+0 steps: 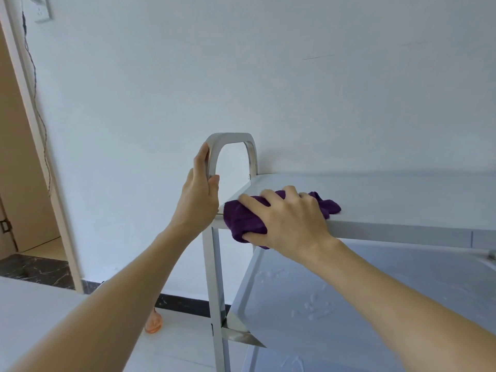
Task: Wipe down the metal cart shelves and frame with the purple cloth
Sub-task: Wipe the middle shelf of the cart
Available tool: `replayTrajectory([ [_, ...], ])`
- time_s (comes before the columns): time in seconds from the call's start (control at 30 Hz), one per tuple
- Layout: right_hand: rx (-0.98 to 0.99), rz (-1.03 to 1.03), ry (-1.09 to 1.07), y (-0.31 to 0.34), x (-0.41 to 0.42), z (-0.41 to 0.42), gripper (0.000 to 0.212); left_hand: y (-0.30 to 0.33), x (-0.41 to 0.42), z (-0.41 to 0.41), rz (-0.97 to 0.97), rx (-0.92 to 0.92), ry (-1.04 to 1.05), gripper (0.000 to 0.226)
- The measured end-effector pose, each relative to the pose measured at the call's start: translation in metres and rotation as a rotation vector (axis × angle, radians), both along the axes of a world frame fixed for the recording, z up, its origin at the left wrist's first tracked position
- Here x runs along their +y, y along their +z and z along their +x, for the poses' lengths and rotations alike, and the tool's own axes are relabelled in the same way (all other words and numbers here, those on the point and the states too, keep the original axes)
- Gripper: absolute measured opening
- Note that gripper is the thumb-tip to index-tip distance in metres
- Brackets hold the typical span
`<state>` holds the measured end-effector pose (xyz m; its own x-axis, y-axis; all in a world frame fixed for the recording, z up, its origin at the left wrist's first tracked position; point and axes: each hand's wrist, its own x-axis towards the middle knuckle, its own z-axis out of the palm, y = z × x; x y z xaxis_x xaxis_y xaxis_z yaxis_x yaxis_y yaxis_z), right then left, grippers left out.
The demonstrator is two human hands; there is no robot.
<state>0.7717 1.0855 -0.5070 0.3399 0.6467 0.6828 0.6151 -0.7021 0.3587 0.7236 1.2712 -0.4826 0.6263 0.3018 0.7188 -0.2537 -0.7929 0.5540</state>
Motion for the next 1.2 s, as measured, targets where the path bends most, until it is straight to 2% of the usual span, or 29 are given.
replayTrajectory([
  [0.23,-0.215,0.152,0.009,-0.012,-0.108,0.024,0.050,0.000,-0.007,0.004,-0.022,-0.024,0.001,0.062],
  [0.4,-0.105,0.097,-0.036,-0.006,-0.050,0.005,0.056,-0.003,-0.006,0.004,-0.017,-0.051,0.027,0.063],
  [0.57,-0.091,0.003,-0.031,-0.006,-0.006,-0.002,0.059,0.000,0.006,0.000,0.048,-0.033,0.045,0.063],
  [0.87,-0.168,0.091,-0.001,-0.010,-0.140,0.016,0.057,0.003,0.020,-0.011,0.124,0.029,0.184,0.059],
  [0.93,-0.183,0.108,-0.037,-0.010,-0.176,0.021,0.058,0.011,0.016,-0.014,0.201,0.058,0.310,0.060],
  [1.03,-0.184,0.135,-0.078,-0.010,-0.208,0.026,0.056,0.024,-0.003,-0.018,0.465,-0.009,0.407,0.071],
  [1.1,-0.178,0.143,-0.088,-0.009,-0.209,0.027,0.056,0.024,-0.025,-0.015,0.622,-0.043,0.322,0.067],
  [1.2,-0.165,0.157,-0.126,-0.011,-0.194,0.024,0.058,0.015,-0.069,0.001,0.577,0.027,0.101,0.039],
])
